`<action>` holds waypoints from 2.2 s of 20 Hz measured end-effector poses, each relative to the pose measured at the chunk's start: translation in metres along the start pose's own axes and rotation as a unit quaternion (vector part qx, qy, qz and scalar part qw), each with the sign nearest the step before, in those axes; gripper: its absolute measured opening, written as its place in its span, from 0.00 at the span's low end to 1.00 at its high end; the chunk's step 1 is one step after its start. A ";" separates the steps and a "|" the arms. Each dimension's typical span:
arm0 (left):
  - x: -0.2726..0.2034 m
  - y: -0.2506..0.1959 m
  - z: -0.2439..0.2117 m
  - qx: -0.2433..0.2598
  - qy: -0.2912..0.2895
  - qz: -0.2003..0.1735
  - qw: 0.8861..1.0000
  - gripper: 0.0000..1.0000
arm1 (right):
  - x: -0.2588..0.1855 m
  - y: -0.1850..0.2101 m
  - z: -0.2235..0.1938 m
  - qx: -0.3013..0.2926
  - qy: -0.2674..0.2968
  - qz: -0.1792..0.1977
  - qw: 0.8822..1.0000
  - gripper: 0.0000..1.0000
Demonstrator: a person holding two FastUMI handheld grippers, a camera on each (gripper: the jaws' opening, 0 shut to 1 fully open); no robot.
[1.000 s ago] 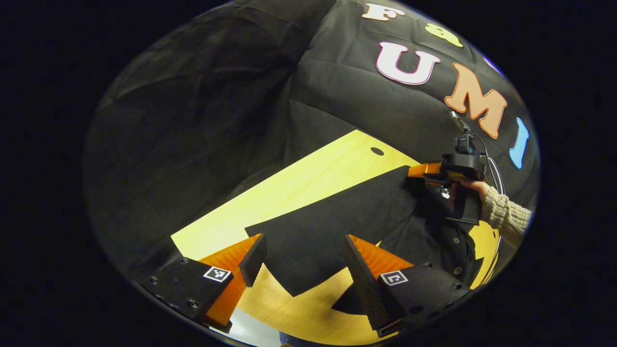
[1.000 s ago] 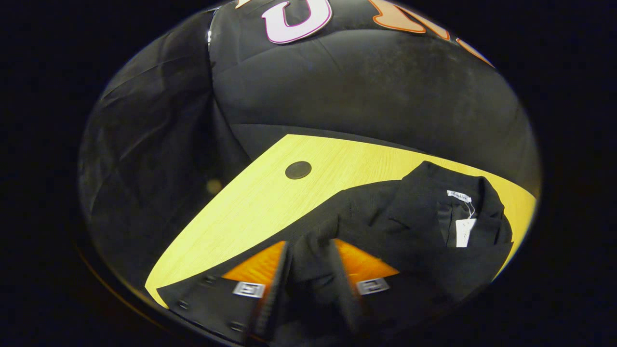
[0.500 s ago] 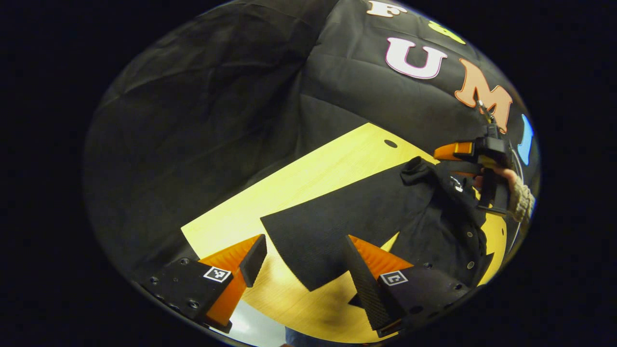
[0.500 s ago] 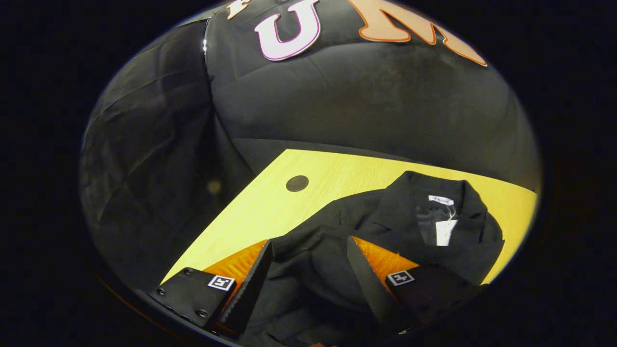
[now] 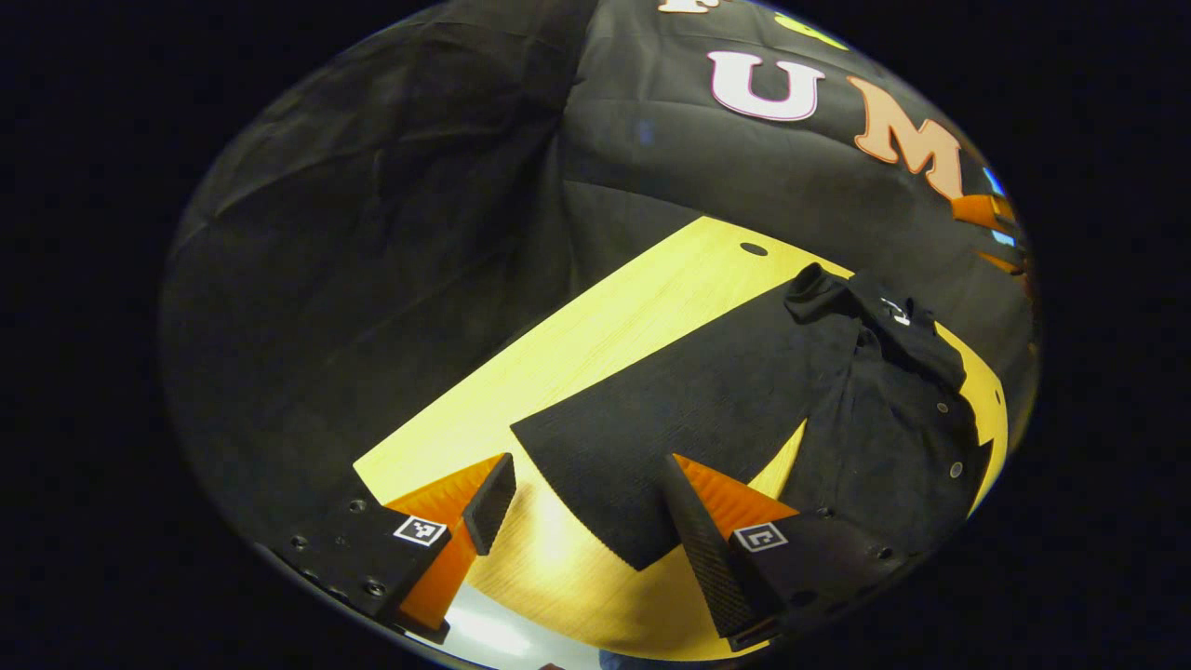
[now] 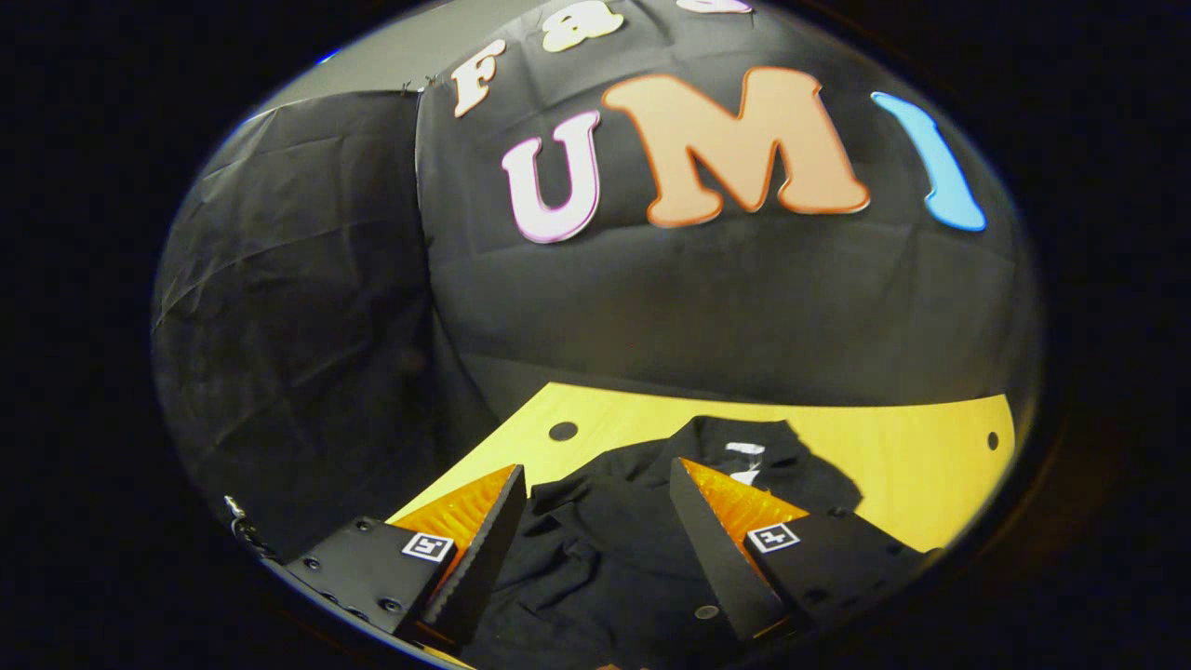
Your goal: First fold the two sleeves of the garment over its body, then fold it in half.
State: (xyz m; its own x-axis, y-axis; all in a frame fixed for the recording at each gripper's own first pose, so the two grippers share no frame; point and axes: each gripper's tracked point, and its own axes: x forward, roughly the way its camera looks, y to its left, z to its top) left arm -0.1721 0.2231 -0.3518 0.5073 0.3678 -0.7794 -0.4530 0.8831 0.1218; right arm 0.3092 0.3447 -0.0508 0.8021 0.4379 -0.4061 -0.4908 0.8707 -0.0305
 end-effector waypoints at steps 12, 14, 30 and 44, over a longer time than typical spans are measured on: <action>0.019 -0.008 -0.013 0.132 0.000 -0.020 0.991 0.91 | -0.157 -0.091 -0.016 0.058 -0.070 -0.129 0.987 0.98; 0.021 -0.012 -0.011 0.131 -0.010 -0.030 0.991 0.90 | -0.173 -0.095 -0.031 0.073 -0.062 -0.139 0.986 0.98; 0.017 -0.029 -0.018 0.080 -0.052 -0.077 0.992 0.18 | -0.224 -0.098 -0.086 0.111 -0.042 -0.179 0.977 0.98; 0.018 -0.029 -0.013 0.083 0.002 -0.071 0.994 0.00 | -0.244 -0.119 -0.118 0.124 -0.040 -0.218 0.967 0.98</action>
State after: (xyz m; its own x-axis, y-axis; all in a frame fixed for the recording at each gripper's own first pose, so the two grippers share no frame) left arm -0.1594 0.2005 -0.3774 0.5543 0.2351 -0.7984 -0.2503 0.9620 0.1096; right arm 0.1315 0.1075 -0.0561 0.9431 0.0235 -0.3318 -0.0104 0.9991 0.0413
